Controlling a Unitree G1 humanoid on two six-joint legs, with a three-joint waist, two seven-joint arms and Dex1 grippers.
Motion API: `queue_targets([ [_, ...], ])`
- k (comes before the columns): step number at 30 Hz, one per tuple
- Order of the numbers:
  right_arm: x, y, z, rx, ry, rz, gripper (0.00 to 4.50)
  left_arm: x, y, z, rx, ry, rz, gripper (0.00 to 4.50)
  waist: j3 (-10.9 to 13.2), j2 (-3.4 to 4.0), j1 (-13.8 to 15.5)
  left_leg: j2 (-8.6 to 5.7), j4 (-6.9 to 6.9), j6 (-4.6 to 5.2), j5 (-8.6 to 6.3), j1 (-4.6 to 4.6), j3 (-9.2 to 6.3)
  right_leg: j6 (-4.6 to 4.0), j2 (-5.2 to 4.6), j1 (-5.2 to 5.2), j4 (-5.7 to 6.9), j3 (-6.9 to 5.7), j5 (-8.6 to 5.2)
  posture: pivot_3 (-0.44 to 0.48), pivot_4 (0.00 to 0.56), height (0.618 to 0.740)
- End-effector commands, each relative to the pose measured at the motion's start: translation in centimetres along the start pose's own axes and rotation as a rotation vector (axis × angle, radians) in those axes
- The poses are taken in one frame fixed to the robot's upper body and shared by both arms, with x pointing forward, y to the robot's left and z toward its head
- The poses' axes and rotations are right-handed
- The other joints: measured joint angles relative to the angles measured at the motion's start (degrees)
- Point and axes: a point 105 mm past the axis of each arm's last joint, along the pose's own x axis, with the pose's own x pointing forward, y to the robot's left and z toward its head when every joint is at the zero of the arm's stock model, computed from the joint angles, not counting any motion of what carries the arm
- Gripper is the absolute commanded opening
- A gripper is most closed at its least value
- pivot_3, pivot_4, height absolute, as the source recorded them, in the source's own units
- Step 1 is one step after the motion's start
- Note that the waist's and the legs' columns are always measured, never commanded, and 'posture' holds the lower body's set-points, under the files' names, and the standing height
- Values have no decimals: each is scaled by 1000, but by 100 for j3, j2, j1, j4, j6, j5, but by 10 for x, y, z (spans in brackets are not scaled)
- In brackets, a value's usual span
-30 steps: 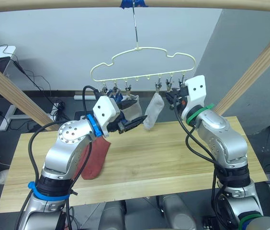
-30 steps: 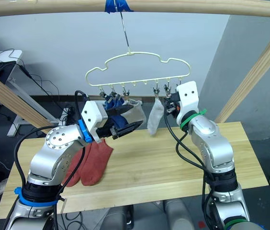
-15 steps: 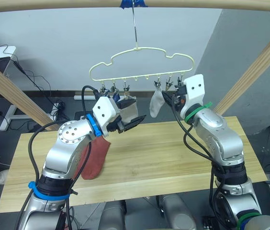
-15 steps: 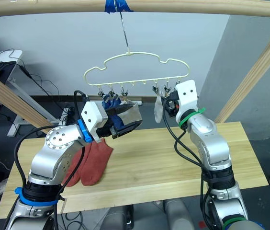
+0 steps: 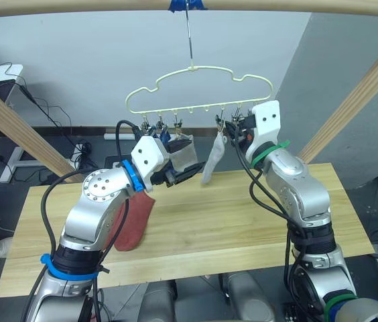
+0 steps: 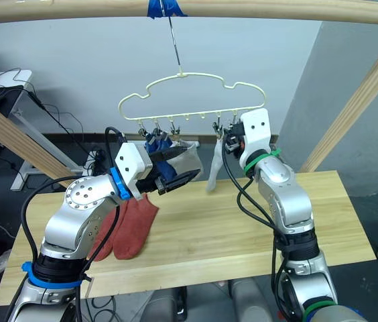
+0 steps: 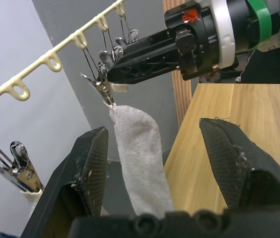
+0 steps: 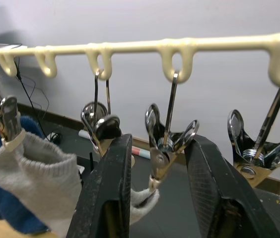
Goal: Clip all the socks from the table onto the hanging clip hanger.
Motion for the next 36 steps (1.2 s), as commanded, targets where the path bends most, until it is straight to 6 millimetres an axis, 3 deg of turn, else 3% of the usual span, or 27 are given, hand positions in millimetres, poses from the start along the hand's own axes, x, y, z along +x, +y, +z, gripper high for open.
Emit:
queue_targets([
  [1,0,-3,19,-1,-69,-32,1610,2,0,9,34,-21,-7,3217,0,0,0,0,1,0,0,0,0,0,0,0,1,0,0,-165,229,740],
  [36,14,10,19,151,-71,-51,1610,0,-1,4,31,-7,1,3217,0,1,-1,0,7,0,0,1,-2,-2,0,-1,15,-1,1,-163,224,740],
])
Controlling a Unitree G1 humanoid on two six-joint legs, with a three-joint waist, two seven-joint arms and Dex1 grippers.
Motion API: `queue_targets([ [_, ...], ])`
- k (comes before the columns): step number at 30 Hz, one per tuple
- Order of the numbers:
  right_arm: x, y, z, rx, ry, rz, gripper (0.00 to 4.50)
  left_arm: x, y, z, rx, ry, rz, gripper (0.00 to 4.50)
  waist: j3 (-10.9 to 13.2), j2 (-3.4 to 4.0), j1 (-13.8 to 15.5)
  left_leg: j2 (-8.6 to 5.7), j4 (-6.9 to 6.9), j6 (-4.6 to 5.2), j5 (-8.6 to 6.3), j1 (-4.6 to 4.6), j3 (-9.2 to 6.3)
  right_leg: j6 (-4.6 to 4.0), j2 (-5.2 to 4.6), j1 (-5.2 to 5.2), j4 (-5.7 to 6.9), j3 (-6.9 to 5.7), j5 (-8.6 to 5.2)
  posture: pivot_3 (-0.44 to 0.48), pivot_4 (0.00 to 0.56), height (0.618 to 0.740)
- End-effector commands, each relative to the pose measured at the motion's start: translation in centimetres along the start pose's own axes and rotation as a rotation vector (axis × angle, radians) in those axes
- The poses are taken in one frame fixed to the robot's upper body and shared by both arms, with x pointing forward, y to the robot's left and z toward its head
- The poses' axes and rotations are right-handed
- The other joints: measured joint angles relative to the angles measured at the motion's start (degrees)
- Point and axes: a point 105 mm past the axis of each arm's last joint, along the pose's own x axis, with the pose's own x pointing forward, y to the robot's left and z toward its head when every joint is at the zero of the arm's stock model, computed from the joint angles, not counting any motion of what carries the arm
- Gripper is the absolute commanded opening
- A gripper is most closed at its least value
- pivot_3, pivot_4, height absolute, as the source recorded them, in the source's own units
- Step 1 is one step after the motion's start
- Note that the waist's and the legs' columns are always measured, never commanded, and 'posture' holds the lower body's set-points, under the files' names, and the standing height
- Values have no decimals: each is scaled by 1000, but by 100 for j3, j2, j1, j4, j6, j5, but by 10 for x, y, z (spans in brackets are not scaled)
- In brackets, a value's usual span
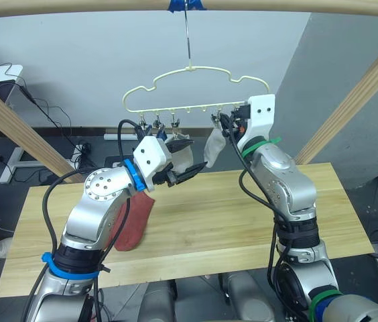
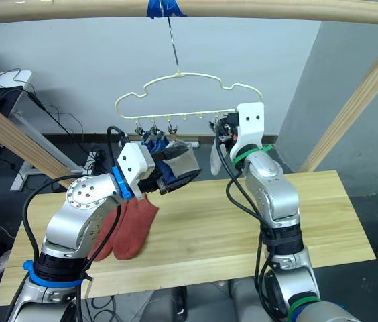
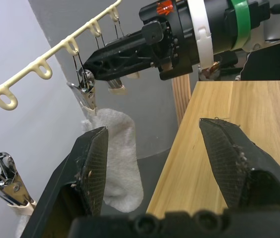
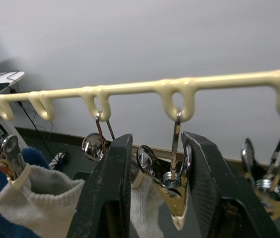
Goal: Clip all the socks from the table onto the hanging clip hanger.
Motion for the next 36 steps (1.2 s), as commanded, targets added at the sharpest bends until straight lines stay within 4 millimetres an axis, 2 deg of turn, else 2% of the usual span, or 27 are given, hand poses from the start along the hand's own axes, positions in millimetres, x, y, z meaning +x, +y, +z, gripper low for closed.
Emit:
queue_targets([
  [1,1,2,15,15,-56,5,1610,-2,0,5,18,-16,9,3217,0,0,0,0,0,0,0,0,0,0,0,0,0,0,0,-163,224,740],
  [7,1,-1,17,21,-68,-9,213,-5,0,-3,7,8,56,3217,0,0,-1,0,0,0,0,0,-1,0,0,0,2,0,0,-154,226,740],
  [13,1,-1,20,21,-80,-6,183,-9,-10,-13,-12,34,89,3217,0,0,1,0,1,0,0,1,-1,0,0,-1,6,0,0,-153,225,740],
  [18,1,-1,20,21,-83,-2,183,-13,-8,-17,-35,51,143,3217,0,0,1,0,4,0,0,1,-2,-1,-1,-1,10,0,0,-153,225,740],
  [22,1,0,20,19,-84,1,183,-18,-14,-29,-90,82,219,3217,-1,0,-8,0,3,0,0,2,1,0,-1,-1,9,2,0,-153,225,740],
  [24,1,-1,20,18,-83,1,183,-25,-9,-40,-119,110,333,3217,-1,0,-5,1,2,0,0,2,-1,-1,-1,-1,10,1,0,-161,225,740],
  [26,0,-1,20,16,-81,1,183,-32,-7,-55,-156,158,414,3770,-1,0,-1,1,3,0,0,2,-2,-1,-1,-1,10,1,0,-160,227,740],
  [28,0,-2,19,13,-78,1,183,-43,-11,-80,-212,241,501,4398,-1,0,-4,0,4,0,0,2,-1,-1,-1,-1,12,2,1,-162,231,740],
  [29,-1,-2,19,11,-76,2,183,-49,-11,-91,-239,276,551,4500,-1,0,-5,0,4,0,0,3,-1,-1,-1,-1,13,2,1,-167,234,740],
  [31,-2,-2,18,7,-69,5,183,-68,-6,-117,-304,358,690,4500,-1,0,-3,0,5,0,0,5,0,-1,-1,-1,14,3,1,-168,238,740],
  [36,-3,-2,17,1,-55,17,183,-90,2,-159,-403,473,824,4500,-1,0,-3,0,7,1,1,5,-3,-1,0,0,16,-2,1,-173,243,740],
])
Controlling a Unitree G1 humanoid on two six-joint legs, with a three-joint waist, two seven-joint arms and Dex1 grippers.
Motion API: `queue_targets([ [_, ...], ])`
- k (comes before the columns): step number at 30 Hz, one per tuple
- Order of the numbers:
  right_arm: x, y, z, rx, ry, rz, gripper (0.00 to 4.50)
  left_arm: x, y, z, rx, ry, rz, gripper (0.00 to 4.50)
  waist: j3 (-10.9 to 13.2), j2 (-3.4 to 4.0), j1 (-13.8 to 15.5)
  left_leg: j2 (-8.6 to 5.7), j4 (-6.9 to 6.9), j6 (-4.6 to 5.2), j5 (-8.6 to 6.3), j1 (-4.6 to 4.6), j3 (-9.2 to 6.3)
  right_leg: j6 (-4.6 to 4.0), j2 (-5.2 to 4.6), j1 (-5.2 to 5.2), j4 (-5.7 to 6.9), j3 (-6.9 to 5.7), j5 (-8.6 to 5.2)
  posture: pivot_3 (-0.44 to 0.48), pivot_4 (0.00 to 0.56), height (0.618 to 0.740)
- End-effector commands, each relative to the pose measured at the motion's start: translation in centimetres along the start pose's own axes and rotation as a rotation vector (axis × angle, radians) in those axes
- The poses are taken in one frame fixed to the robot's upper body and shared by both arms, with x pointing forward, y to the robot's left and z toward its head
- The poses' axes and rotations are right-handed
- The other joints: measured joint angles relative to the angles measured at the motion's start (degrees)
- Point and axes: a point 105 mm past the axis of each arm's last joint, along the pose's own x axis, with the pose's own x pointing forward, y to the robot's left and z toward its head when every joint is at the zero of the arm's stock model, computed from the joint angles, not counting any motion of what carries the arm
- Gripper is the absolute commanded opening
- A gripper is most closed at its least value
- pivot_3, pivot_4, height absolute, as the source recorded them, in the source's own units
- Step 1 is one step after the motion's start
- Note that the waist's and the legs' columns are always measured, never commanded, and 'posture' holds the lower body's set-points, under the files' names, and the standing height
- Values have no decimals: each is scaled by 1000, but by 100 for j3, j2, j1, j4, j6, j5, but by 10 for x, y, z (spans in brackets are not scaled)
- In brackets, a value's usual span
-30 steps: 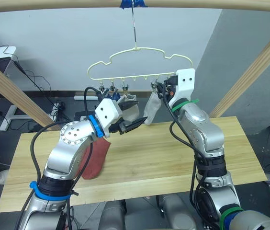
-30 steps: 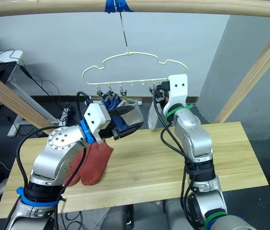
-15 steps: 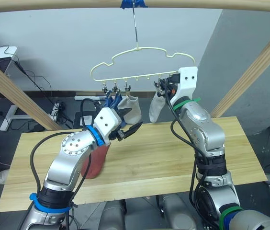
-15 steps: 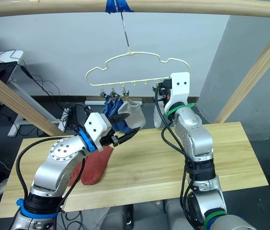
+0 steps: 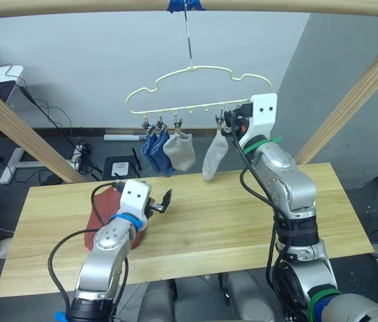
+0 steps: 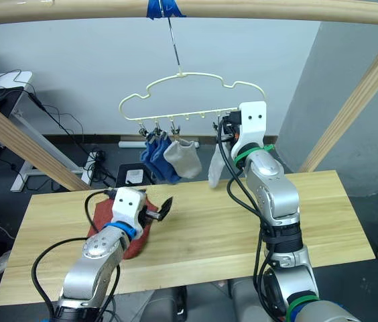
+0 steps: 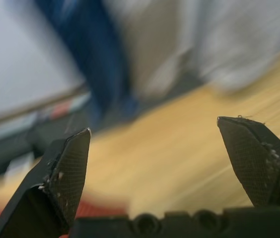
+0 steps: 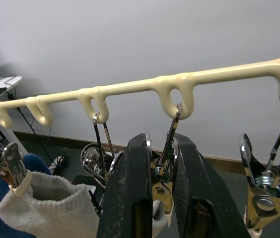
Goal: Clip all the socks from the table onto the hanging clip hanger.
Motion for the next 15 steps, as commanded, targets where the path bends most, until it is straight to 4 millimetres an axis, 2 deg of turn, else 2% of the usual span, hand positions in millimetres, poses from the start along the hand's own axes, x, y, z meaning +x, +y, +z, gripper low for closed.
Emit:
queue_targets([
  [1,-4,6,15,-4,-49,31,183,6,20,-9,-20,24,93,4500,0,0,0,-1,1,0,0,0,1,0,0,0,0,1,0,-173,243,740],
  [5,-4,8,14,-3,-42,43,183,15,30,-19,-46,58,150,4500,0,0,4,-2,1,0,0,-1,2,0,-2,1,-2,1,0,-175,247,740],
  [14,-5,10,14,-4,-37,50,183,27,20,-41,-58,167,90,4500,0,0,-1,-1,-1,0,0,0,1,0,-2,1,0,1,0,-184,249,740],
  [15,-5,10,14,-4,-37,50,183,27,20,-42,-59,175,91,4313,0,0,-1,-1,0,0,0,0,2,0,-2,1,0,1,0,-185,251,740],
])
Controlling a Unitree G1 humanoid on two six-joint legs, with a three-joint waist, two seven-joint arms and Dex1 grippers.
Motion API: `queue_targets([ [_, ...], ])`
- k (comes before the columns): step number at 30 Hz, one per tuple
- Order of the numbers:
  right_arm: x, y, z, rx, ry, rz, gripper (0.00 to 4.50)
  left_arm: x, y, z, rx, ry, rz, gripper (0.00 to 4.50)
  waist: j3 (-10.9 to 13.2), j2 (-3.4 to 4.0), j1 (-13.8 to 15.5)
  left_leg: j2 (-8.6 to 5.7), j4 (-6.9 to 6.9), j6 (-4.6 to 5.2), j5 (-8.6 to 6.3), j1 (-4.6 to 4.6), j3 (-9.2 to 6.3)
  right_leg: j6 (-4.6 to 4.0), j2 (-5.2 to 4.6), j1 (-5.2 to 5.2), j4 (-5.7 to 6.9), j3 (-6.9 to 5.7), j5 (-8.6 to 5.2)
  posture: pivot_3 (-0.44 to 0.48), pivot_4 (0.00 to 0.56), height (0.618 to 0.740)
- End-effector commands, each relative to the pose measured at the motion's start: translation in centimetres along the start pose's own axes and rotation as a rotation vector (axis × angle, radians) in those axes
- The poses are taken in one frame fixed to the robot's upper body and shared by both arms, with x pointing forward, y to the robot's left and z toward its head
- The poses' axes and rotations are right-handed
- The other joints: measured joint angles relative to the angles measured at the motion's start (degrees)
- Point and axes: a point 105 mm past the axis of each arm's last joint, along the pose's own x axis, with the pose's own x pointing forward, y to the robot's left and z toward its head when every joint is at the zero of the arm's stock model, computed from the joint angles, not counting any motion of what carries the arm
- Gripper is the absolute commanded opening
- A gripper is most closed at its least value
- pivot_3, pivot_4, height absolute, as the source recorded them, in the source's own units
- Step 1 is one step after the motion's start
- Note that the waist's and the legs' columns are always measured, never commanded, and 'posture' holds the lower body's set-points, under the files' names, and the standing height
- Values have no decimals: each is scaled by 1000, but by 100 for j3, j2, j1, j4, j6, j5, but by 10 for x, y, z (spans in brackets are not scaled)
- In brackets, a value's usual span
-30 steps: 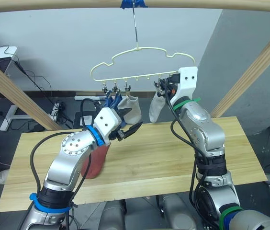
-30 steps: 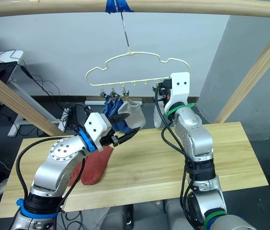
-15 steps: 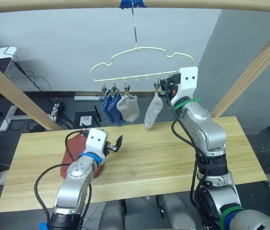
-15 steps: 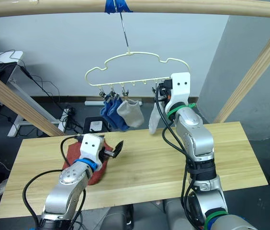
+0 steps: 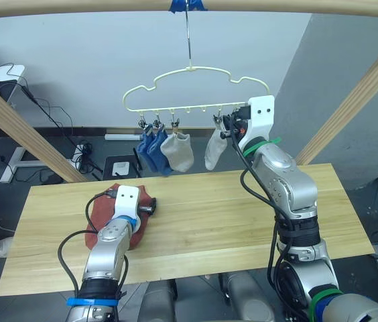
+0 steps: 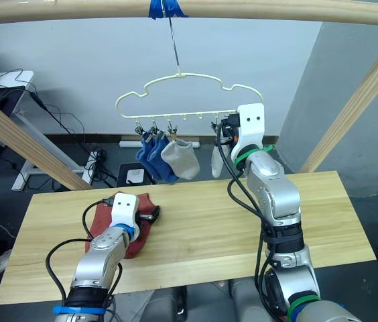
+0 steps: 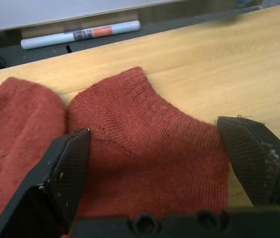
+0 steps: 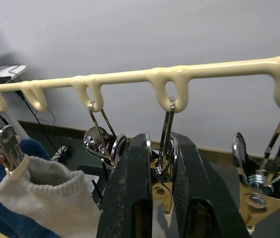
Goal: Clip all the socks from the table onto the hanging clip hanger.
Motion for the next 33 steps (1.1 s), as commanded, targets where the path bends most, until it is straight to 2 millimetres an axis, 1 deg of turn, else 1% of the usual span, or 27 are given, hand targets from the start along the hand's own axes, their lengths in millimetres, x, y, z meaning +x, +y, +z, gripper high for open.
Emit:
queue_targets([
  [1,-4,7,18,-1,-69,28,183,0,0,-9,4,38,-4,4106,0,0,0,0,0,0,0,0,0,0,0,0,0,1,0,-185,251,740],
  [2,-4,7,18,-1,-69,28,183,0,-1,-11,3,46,-10,3911,0,0,-1,0,0,0,0,0,0,0,0,0,0,0,0,-185,251,740],
  [6,-4,6,19,1,-70,27,183,-2,-2,-13,-3,55,-20,2678,0,0,-2,0,0,0,0,1,0,0,0,1,0,0,0,-185,251,740],
  [8,-4,6,19,1,-70,26,183,-2,-1,-14,-7,59,-20,2133,0,0,-2,0,0,0,0,1,0,0,0,1,1,0,0,-185,251,740],
  [11,-4,6,19,2,-73,24,183,-4,-7,-14,-28,56,-57,1267,0,0,-4,0,0,0,0,1,0,0,0,1,0,1,0,-187,252,740],
  [14,-3,5,20,2,-75,22,183,-6,-24,-5,-37,16,-142,378,0,0,-6,0,0,0,0,1,1,0,0,1,0,1,0,-188,252,740],
  [15,-4,5,20,3,-75,21,183,-8,-39,3,-29,-13,-210,41,0,0,-3,0,0,0,0,1,1,0,0,1,0,1,0,-191,252,740],
  [18,-4,4,21,2,-77,18,183,-19,-80,28,-23,-95,-392,0,0,0,6,-3,-1,0,0,0,2,0,-4,1,-4,1,0,-193,252,740],
  [21,-5,2,22,-1,-80,11,183,-39,-126,55,-19,-175,-596,0,0,0,1,-3,-1,0,0,-4,3,1,-5,1,-8,2,0,-202,252,740],
  [22,-5,2,23,-2,-81,8,183,-46,-140,64,-20,-201,-652,0,0,0,-3,-2,-2,0,0,-3,3,1,-4,1,-9,3,0,-202,252,740],
  [23,-5,1,23,-2,-82,7,183,-50,-149,70,-24,-217,-686,0,0,0,-6,-2,-4,0,0,-3,3,1,-3,1,-8,3,0,-207,252,740],
  [26,-6,1,25,-3,-84,5,183,-51,-169,90,-49,-274,-718,0,0,0,-19,-1,-3,0,0,-1,2,1,1,1,-6,2,0,-211,252,740],
  [29,-6,1,25,-3,-84,4,183,-39,-181,107,-60,-328,-680,0,0,0,-29,-3,-1,0,0,-1,3,2,2,1,-6,5,-1,-213,251,740],
  [33,-6,3,26,-3,-84,6,183,-24,-191,126,-62,-379,-642,0,0,0,-31,-4,0,1,0,-1,4,3,3,2,-10,5,-1,-217,249,740],
])
